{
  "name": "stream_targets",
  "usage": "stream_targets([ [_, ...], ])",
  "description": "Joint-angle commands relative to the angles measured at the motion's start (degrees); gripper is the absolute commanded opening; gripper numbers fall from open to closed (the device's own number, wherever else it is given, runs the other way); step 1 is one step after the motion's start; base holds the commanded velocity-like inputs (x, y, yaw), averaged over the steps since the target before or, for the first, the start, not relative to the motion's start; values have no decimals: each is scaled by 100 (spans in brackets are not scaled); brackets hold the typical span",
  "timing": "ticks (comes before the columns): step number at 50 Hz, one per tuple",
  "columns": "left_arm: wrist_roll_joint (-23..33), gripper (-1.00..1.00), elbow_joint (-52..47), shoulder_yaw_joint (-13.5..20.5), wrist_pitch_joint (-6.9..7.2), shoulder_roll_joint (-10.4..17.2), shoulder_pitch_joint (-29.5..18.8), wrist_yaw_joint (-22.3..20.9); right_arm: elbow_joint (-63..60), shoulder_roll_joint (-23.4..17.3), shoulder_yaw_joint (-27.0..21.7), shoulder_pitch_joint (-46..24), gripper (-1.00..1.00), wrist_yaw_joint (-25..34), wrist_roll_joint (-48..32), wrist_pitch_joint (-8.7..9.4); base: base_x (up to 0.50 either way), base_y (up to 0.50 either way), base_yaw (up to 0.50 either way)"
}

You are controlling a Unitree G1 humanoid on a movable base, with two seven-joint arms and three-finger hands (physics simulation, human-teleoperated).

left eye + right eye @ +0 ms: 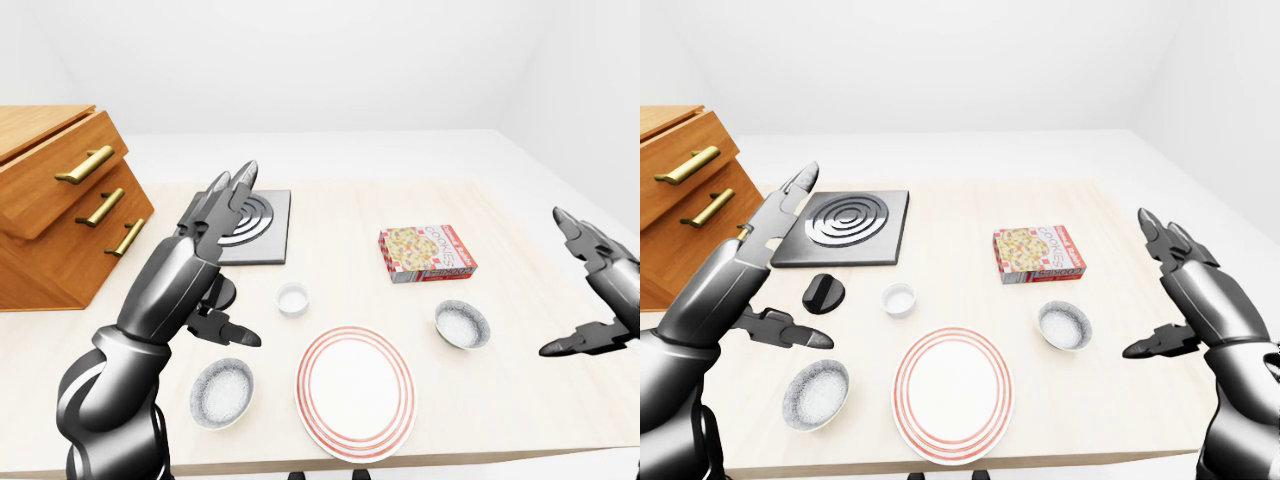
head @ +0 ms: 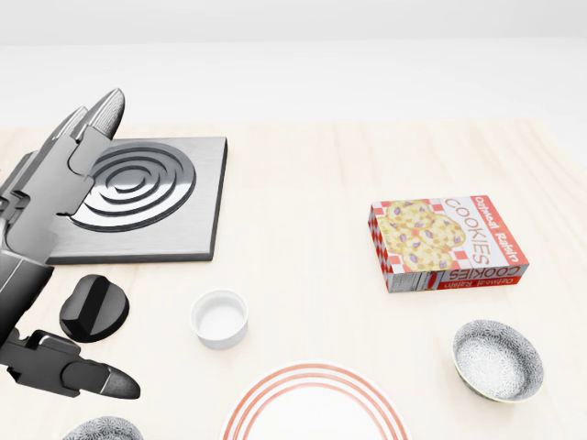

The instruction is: Pick the akita bowl next to the plate and place it on the plate.

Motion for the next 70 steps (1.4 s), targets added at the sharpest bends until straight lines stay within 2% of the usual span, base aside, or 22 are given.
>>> stream_targets([
  [1, 32, 100, -30, -25, 0, 16, -28, -21, 410, -258, 177, -173, 100, 0, -339, 0, 0, 0, 0],
  [20, 11, 100, 21, -11, 0, 2, -3, 5, 535, -198, 168, -107, 100, 0, -391, 0, 0, 0, 0],
  [38, 29, 100, -13, -11, 0, 10, -17, -24, 1219, -406, 475, -387, 100, -659, -232, 0, 0, 0, 0],
  [70, 11, 100, 16, -5, 0, -1, 2, -6, 1365, -302, 684, -376, 100, -895, -198, 0, 0, 0, 0],
])
